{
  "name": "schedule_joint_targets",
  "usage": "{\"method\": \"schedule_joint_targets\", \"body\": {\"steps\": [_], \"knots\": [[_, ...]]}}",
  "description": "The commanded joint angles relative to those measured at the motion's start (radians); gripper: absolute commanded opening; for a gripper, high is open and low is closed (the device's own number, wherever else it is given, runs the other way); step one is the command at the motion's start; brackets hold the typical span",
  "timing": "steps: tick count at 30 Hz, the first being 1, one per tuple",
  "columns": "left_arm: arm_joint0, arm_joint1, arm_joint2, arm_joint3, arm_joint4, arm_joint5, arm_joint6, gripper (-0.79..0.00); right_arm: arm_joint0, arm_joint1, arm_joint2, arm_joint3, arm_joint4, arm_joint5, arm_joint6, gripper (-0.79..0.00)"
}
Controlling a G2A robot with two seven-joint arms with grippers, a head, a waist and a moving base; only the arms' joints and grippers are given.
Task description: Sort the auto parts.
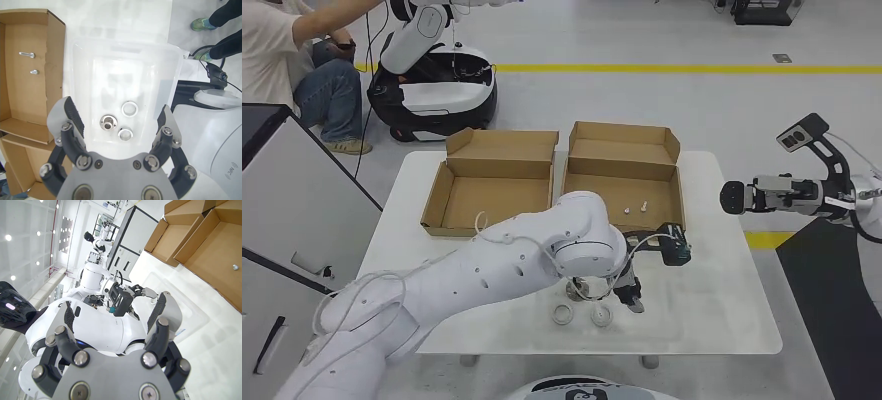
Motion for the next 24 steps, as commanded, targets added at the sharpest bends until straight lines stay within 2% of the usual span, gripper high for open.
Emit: {"method": "schedule_joint_targets", "body": {"steps": [1,6,11,20,24], "knots": [[0.003,0.001,0.022,-0.01,0.046,-0.007,-0.029,0.0,0.0,0.0,0.0,0.0,0.0,0.0,0.0,0.0],[0.003,-0.011,0.064,-0.013,0.05,0.011,-0.105,0.0,0.0,0.0,0.0,0.0,0.0,0.0,0.0,0.0],[-0.007,-0.031,0.082,-0.002,0.007,0.036,-0.129,0.0,0.0,0.0,0.0,0.0,0.0,0.0,0.0,0.0],[0.011,-0.029,0.097,0.018,0.054,0.024,-0.101,0.0,0.0,0.0,0.0,0.0,0.0,0.0,0.0,0.0],[0.008,-0.042,0.13,0.053,0.086,-0.008,-0.112,0.0,0.0,0.0,0.0,0.0,0.0,0.0,0.0,0.0]]}}
